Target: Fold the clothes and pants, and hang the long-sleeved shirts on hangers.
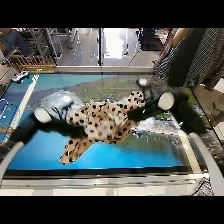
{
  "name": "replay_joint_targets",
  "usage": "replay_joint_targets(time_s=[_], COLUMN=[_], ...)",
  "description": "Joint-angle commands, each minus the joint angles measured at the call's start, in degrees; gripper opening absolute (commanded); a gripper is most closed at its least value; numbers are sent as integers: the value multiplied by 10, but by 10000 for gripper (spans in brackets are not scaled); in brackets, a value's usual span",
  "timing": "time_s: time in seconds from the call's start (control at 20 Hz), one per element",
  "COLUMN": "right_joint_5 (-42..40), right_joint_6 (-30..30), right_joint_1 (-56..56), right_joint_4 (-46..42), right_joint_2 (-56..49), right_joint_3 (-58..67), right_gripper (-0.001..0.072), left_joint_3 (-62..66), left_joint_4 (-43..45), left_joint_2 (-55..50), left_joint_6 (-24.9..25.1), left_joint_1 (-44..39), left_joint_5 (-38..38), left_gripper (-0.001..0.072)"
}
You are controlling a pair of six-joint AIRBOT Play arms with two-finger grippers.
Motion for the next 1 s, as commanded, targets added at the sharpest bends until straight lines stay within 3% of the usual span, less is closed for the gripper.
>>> replay_joint_targets(time_s=[0.0, 0.05, 0.15, 0.25, 0.3, 0.4, 0.55, 0.65, 0.8, 0.85, 0.95], right_joint_5=[-87, -89, -91, -112, -136, -191, -188, -196, -238, -250, -260], right_joint_6=[-53, -94, -165, -229, -241, -241, -240, -221, -124, -79, -22], right_joint_1=[0, 0, 7, 36, 59, 107, 158, 172, 169, 169, 169], right_joint_4=[72, 72, 71, 64, 43, -27, -125, -144, -200, -235, -287], right_joint_2=[-2, -4, 1, 2, -1, -16, -42, -55, -81, -89, -94], right_joint_3=[-153, -159, -158, -154, -155, -155, -155, -155, -155, -155, -155], right_gripper=[184, 305, 362, 463, 472, 582, 580, 571, 556, 507, 341], left_joint_3=[-122, -120, -117, -117, -117, -117, -117, -117, -117, -117, -117], left_joint_4=[9, 6, -1, -1, -8, -16, -18, -18, -18, -18, -18], left_joint_2=[9, 9, 10, 10, 10, 10, 10, 10, 10, 10, 10], left_joint_6=[20, 26, 26, 26, 26, 26, 26, 26, 26, 26, 26], left_joint_1=[-41, -42, -42, -42, -42, -42, -42, -42, -42, -42, -42], left_joint_5=[60, 59, 59, 57, 54, 53, 50, 50, 50, 50, 50], left_gripper=[8, 8, 9, 9, 9, 9, 9, 10, 10, 10, 10])
